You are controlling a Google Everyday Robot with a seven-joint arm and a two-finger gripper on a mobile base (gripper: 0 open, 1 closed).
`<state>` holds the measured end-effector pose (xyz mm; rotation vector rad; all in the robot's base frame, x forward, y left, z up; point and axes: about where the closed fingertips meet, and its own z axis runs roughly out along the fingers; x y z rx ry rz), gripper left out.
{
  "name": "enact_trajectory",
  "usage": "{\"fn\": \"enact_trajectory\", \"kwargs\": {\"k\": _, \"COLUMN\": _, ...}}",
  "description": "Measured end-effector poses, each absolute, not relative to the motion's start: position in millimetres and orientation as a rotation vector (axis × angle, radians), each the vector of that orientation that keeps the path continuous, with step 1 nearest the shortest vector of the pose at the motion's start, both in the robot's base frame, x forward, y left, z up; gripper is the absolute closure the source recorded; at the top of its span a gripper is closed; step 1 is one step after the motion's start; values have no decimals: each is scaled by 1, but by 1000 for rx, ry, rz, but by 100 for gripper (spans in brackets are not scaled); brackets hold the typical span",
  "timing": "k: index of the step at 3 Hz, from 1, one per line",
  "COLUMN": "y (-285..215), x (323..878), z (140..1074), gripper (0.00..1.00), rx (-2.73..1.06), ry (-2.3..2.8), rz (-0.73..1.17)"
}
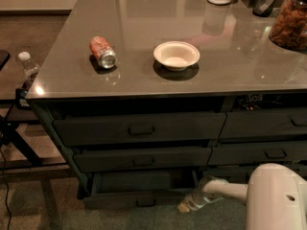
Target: Close bottom drawer
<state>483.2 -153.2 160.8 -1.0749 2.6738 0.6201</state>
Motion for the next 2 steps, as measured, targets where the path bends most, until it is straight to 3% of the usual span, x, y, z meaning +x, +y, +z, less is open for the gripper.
{"fn": "enact_trajectory", "kwargs": {"k": 2, "y": -158, "x": 523, "z": 157, "gripper": 100, "rx": -1053, "ry": 2649, "rz": 551}}
